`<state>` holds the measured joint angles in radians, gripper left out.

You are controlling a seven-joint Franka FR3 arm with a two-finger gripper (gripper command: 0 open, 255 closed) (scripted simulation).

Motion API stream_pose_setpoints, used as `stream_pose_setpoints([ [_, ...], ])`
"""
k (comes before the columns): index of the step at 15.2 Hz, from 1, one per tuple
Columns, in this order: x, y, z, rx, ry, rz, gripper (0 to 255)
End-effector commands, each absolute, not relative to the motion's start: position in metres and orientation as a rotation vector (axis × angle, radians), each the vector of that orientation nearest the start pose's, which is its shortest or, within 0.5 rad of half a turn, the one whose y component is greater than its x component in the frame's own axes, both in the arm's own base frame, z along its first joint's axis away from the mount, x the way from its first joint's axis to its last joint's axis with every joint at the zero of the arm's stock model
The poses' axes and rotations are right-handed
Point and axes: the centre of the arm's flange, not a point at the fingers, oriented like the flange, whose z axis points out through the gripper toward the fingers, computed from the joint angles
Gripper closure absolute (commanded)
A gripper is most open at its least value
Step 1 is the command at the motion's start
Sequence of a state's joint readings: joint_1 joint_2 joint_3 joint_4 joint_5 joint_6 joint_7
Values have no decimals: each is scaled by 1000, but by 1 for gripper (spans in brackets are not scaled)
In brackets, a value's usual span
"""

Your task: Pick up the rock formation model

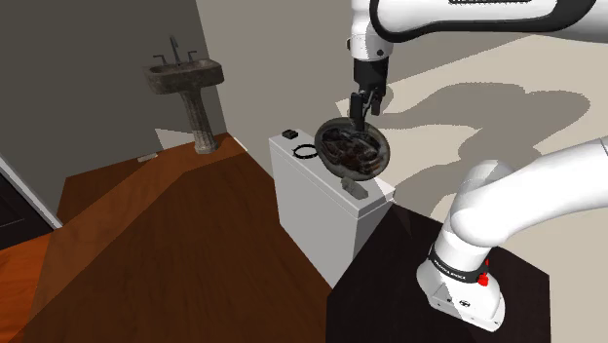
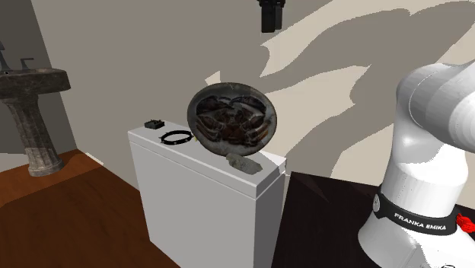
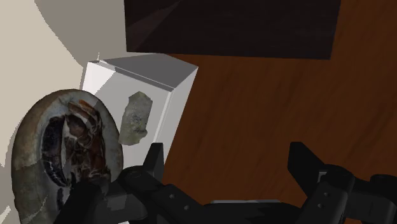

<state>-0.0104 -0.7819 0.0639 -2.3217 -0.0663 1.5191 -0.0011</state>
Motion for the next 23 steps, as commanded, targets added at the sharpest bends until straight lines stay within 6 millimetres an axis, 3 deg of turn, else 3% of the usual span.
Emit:
stream_pose_setpoints([
  [1,303,15,601,-3253,-53,32,0],
  [23,355,-121,348,-3242,87,64,0],
])
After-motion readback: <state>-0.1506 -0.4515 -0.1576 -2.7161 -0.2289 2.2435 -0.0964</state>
